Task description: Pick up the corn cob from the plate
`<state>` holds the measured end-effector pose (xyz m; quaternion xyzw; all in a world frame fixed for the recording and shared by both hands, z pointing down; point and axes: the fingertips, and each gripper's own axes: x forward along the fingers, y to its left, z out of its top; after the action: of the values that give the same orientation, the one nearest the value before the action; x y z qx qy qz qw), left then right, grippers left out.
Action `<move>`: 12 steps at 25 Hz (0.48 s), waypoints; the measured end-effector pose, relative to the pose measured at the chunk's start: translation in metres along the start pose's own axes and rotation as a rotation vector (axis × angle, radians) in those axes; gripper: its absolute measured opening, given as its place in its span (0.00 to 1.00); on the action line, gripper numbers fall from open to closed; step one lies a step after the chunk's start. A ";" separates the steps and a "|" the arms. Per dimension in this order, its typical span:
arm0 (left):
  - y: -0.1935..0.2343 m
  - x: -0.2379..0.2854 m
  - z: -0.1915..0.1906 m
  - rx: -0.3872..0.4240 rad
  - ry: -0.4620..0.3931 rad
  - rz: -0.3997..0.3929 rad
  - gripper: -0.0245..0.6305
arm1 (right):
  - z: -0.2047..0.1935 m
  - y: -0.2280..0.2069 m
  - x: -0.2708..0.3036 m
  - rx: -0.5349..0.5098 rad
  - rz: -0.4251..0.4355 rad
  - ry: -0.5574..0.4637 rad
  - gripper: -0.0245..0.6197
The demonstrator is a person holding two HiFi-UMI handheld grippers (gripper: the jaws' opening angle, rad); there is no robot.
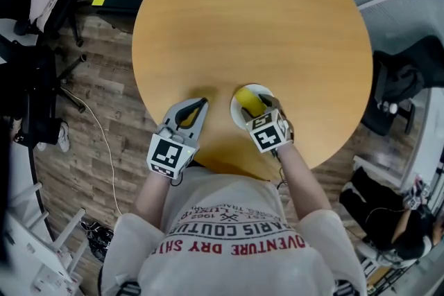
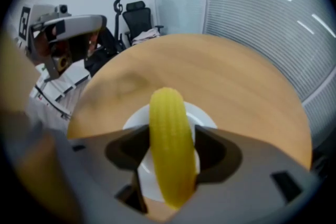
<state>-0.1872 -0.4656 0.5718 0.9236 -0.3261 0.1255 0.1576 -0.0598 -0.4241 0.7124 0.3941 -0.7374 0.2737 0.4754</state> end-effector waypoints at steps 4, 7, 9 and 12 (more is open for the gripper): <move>0.004 0.004 -0.004 -0.003 0.006 -0.012 0.09 | -0.003 -0.002 0.010 0.009 0.020 0.011 0.45; 0.007 0.003 -0.005 -0.001 0.010 -0.011 0.09 | -0.005 -0.002 0.012 0.029 0.051 -0.029 0.45; 0.011 0.001 -0.005 -0.006 0.014 -0.003 0.09 | -0.005 -0.002 0.012 0.030 0.048 -0.042 0.45; 0.013 -0.001 -0.004 -0.019 0.012 0.002 0.09 | -0.005 -0.002 0.012 0.038 0.035 -0.040 0.45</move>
<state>-0.1970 -0.4730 0.5779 0.9209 -0.3272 0.1282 0.1684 -0.0588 -0.4247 0.7256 0.3956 -0.7482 0.2878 0.4481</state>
